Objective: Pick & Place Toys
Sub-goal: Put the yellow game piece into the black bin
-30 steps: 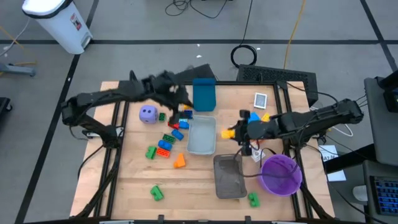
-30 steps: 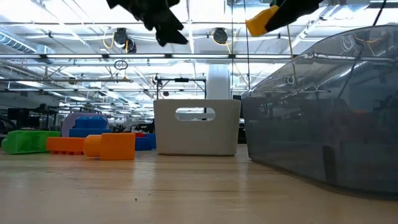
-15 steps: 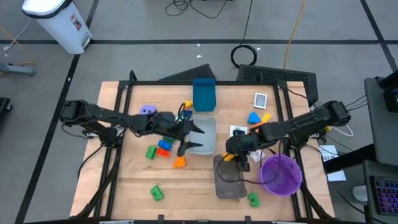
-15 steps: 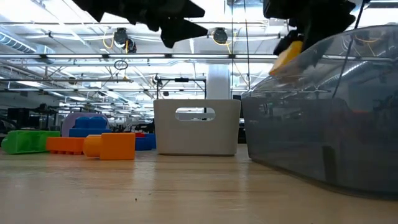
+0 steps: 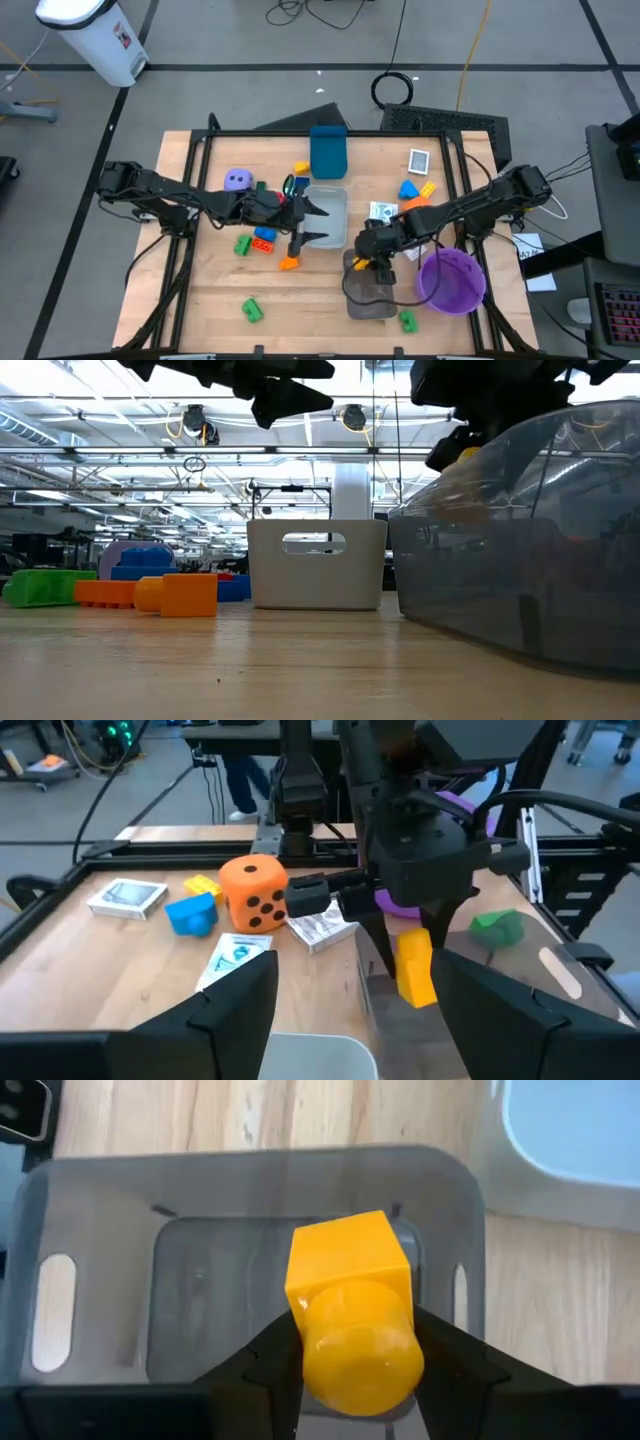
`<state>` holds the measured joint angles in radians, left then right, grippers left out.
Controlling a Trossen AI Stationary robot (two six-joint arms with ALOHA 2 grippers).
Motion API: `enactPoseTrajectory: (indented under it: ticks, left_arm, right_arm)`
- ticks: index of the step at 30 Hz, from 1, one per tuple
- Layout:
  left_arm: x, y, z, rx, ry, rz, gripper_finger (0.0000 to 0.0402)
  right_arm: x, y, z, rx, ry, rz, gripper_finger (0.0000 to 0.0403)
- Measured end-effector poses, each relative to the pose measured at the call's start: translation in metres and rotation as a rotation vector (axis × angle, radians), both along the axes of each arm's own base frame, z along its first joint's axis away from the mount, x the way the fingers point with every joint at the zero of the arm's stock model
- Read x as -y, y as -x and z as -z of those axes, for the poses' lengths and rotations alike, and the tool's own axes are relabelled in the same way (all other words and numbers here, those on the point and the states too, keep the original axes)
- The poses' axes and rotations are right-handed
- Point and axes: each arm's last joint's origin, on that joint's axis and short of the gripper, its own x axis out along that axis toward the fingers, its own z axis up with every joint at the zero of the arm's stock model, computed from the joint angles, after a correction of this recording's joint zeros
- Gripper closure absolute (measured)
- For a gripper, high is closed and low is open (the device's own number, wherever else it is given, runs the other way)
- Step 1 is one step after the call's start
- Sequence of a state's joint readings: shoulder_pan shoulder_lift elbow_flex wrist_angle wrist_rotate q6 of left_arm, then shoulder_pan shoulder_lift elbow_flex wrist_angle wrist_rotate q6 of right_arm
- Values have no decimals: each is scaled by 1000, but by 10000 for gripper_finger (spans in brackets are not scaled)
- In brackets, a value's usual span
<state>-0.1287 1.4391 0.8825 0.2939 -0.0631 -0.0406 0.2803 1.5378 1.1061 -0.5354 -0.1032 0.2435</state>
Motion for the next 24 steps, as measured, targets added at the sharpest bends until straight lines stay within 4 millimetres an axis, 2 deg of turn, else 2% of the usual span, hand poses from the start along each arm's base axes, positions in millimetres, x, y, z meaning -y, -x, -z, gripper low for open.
enactPoseTrajectory:
  ticks: [4,11,16,24]
  left_arm:
    - [1,0,0,-2,25,-5,131]
    - [6,1,0,-3,44,-14,131]
    - [11,2,0,-2,37,-24,131]
    - [14,2,0,-1,49,-49,131]
  right_arm:
    - [1,-4,-2,42,0,-10,261]
    - [2,-5,-2,64,23,-53,239]
    - [2,-5,-2,67,33,-70,241]
    - [-5,-11,17,15,55,-111,250]
